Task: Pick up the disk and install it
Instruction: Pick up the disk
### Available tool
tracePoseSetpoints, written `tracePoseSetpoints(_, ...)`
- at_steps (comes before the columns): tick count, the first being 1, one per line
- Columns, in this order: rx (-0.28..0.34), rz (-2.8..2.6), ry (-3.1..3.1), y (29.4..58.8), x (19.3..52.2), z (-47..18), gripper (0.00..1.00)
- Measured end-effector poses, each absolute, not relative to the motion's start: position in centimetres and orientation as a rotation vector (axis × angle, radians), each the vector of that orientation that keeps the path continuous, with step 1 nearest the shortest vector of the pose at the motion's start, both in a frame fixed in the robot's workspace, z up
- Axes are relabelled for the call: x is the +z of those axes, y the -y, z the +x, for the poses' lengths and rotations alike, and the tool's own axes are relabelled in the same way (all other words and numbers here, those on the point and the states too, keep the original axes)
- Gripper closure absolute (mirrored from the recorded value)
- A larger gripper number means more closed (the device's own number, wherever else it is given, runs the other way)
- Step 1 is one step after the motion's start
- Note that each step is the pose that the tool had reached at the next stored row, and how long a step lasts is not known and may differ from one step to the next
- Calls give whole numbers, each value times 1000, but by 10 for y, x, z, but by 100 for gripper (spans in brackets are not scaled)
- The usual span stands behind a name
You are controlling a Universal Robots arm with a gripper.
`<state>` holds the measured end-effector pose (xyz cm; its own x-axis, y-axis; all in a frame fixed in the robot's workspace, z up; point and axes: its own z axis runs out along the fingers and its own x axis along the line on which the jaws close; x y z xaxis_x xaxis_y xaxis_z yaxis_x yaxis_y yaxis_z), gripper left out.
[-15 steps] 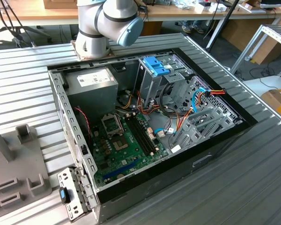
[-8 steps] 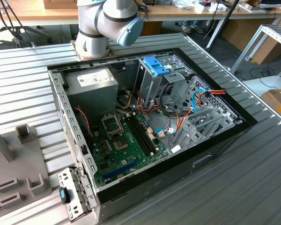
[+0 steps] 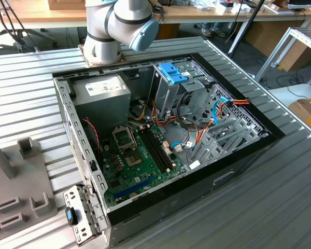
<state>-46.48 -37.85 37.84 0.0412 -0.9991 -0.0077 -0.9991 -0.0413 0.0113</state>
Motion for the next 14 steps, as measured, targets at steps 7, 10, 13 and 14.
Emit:
tracePoseSetpoints(7,-21,2265,2173,379,358,-465,46)
tracePoseSetpoints(10,-21,2265,2173,379,354,-465,46)
tracePoseSetpoints(13,-21,2265,2173,380,354,-465,46)
tracePoseSetpoints(14,-21,2265,2173,380,354,-465,46)
